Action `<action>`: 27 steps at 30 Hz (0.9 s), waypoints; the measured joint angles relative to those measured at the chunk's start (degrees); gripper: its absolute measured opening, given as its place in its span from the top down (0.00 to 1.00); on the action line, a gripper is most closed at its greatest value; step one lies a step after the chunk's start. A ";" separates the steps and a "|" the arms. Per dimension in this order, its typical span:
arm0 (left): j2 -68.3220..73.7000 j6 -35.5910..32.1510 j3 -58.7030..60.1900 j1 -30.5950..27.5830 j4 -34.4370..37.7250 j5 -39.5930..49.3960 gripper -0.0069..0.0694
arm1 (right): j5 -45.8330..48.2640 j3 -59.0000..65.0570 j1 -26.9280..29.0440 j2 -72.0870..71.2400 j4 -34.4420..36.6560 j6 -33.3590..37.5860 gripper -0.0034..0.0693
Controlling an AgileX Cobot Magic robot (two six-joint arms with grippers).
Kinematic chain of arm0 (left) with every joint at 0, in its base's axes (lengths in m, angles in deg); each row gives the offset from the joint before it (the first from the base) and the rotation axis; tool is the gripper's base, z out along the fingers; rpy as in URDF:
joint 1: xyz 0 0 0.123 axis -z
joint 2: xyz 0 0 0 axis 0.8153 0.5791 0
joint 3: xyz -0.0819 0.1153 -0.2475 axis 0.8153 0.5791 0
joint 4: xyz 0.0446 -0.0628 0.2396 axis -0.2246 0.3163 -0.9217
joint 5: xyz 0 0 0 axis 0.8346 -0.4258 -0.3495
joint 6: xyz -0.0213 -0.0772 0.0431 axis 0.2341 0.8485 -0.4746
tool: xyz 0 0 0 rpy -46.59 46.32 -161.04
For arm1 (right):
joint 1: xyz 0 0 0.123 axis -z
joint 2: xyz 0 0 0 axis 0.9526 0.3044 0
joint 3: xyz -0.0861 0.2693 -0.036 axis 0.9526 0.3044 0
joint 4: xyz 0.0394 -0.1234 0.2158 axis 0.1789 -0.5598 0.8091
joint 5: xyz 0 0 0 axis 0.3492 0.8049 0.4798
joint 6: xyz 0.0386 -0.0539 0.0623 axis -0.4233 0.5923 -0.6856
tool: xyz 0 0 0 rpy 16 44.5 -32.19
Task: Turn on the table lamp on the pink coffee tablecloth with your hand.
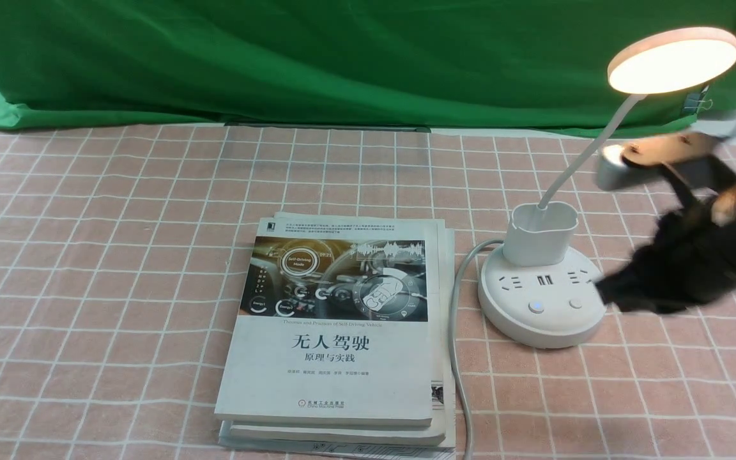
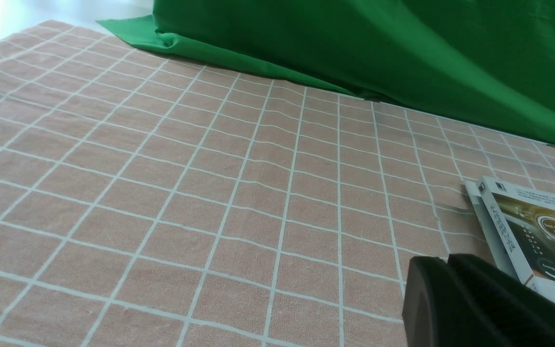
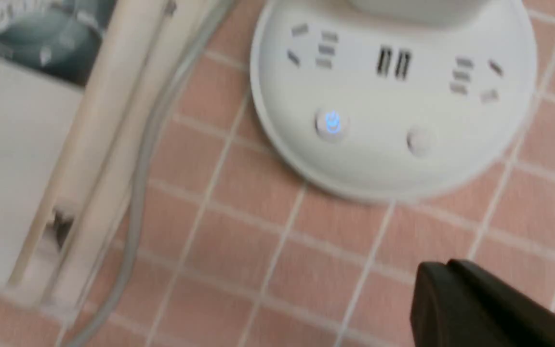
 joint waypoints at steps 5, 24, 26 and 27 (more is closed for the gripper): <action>0.00 0.00 0.00 0.00 0.00 0.00 0.88 | 0.34 7.82 0.00 -11.98 0.34 -2.88 0.91; 0.00 -0.06 0.00 0.00 0.00 0.05 0.88 | -5.95 13.69 -0.62 -40.91 -2.48 -5.96 0.91; 0.00 -0.06 0.00 0.00 0.00 0.05 0.88 | -10.56 16.37 0.71 -44.23 -2.95 -3.79 0.92; 0.00 -0.06 0.00 0.00 0.00 0.05 0.88 | -12.32 17.26 1.16 -45.06 -3.02 -3.29 0.92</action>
